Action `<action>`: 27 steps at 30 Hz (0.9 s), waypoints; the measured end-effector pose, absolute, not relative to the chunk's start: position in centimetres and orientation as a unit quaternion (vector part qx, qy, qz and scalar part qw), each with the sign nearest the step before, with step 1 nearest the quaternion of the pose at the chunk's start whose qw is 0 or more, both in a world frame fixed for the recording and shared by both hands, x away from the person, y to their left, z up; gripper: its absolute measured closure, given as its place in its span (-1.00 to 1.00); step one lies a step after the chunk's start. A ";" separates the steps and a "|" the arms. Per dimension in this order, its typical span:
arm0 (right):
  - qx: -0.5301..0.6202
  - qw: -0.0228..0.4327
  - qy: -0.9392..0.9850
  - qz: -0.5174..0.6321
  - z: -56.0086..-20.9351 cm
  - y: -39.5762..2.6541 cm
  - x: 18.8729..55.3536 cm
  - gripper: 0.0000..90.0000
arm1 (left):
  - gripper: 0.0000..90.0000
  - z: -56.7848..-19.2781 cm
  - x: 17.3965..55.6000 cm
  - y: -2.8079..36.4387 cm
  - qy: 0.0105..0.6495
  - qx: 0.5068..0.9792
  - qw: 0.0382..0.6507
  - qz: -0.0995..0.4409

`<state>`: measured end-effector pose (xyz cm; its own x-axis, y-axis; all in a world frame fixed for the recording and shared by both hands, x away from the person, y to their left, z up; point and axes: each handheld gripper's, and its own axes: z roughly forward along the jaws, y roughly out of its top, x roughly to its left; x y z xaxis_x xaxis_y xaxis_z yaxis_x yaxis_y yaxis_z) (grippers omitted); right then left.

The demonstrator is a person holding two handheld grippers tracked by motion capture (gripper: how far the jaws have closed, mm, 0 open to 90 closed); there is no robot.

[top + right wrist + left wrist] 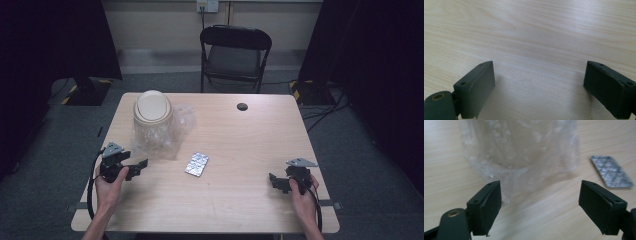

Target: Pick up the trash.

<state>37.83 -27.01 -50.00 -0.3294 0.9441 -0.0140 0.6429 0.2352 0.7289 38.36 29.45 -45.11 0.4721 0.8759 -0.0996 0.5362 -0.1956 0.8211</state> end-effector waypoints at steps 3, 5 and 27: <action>0.529 0.235 0.750 0.320 -50.0 -27.0 37.8 -0.79 | -0.54 -44.7 38.5 29.1 0.464 0.752 0.420 0.205; 0.529 0.235 0.750 0.320 -50.0 -27.0 37.8 -0.79 | -0.50 -44.2 38.9 28.5 0.451 0.762 0.413 0.212; 0.529 0.235 0.750 0.320 -50.0 -27.0 37.8 -0.79 | -0.54 -38.3 42.8 26.4 0.399 0.766 0.452 0.224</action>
